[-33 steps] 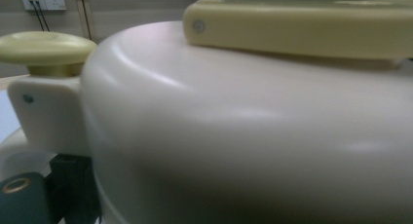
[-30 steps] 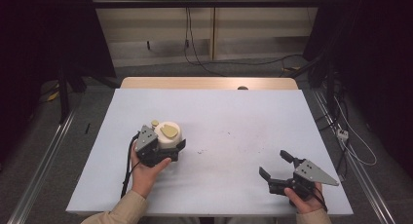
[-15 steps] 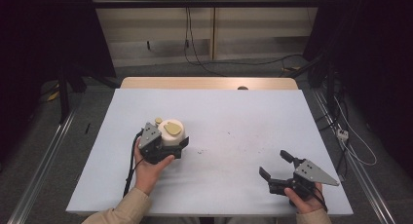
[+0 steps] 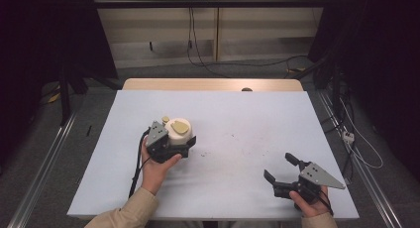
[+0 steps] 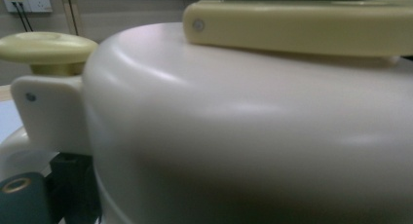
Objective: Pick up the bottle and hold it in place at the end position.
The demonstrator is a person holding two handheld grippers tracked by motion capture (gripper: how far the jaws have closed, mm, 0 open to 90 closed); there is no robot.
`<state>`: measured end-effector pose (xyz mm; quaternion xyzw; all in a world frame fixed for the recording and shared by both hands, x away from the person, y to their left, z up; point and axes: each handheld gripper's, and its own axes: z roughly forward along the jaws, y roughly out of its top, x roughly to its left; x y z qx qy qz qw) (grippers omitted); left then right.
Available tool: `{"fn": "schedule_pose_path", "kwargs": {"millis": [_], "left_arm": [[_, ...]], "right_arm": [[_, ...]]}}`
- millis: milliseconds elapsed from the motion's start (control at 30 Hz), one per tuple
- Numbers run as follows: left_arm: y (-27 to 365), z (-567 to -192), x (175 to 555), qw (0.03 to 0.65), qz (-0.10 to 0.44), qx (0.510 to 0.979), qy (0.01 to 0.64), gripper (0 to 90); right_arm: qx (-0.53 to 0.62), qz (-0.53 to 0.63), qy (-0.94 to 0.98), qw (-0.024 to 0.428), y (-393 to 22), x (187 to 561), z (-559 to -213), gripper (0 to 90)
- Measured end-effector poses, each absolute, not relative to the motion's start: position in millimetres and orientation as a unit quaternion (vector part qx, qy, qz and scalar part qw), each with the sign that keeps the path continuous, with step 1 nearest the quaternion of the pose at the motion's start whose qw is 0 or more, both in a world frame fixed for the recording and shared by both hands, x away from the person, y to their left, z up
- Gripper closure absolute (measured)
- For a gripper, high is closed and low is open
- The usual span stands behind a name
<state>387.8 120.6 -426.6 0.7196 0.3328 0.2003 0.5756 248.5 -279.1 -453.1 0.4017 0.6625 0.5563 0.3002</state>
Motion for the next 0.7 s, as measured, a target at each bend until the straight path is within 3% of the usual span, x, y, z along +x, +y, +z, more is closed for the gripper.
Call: {"fn": "schedule_pose_path", "kwargs": {"millis": [700], "left_arm": [[103.3,-428.1,399.3,0.578,0.191,0.722,0.330,6.1]], "right_arm": [[0.402,0.557,0.663,0.299,-278.9,248.2,-452.9,4.9]]}}
